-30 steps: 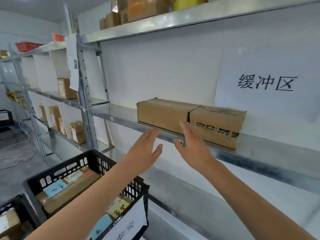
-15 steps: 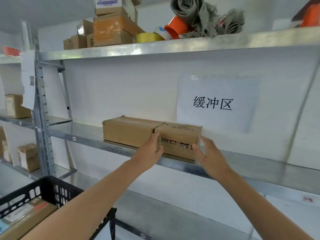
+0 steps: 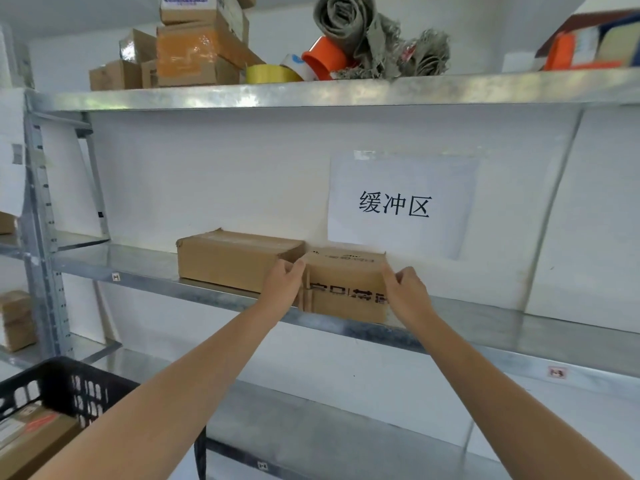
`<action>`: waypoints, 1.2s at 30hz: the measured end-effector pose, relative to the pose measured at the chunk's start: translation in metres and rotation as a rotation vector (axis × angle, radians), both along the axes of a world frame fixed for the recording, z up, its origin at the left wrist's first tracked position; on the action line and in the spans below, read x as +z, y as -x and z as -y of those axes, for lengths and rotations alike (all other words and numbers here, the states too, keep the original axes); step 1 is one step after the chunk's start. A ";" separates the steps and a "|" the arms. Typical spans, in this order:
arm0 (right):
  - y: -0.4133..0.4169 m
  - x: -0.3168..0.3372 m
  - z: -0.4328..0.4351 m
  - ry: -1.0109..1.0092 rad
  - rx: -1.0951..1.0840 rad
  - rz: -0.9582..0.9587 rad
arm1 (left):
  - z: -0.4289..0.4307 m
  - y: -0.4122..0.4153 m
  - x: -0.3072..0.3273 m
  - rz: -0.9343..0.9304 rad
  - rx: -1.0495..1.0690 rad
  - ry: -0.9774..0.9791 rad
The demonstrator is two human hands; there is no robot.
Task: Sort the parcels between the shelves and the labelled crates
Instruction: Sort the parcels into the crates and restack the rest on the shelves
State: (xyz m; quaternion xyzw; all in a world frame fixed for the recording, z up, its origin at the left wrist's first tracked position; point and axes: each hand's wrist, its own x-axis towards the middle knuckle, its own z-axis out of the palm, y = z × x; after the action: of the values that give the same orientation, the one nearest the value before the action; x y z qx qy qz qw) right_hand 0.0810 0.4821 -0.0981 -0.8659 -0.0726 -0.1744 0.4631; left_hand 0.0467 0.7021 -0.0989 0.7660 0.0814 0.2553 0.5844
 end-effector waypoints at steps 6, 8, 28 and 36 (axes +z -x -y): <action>0.008 0.012 0.013 -0.157 0.078 -0.398 | 0.009 0.019 0.013 -0.231 -0.100 0.072; 0.012 0.014 0.016 -0.083 0.082 -0.360 | 0.008 0.022 0.011 -0.227 -0.158 0.190; 0.078 -0.049 -0.003 0.113 0.238 0.016 | -0.025 0.135 -0.063 0.162 -0.008 0.228; 0.087 -0.079 -0.025 0.024 0.413 -0.027 | -0.040 0.164 -0.097 0.099 0.048 0.171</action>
State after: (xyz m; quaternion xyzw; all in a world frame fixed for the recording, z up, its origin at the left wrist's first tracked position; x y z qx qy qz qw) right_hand -0.0060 0.5076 -0.1771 -0.8404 -0.2442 -0.0631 0.4796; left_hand -0.1170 0.7423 -0.1961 0.6976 0.0923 0.2987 0.6447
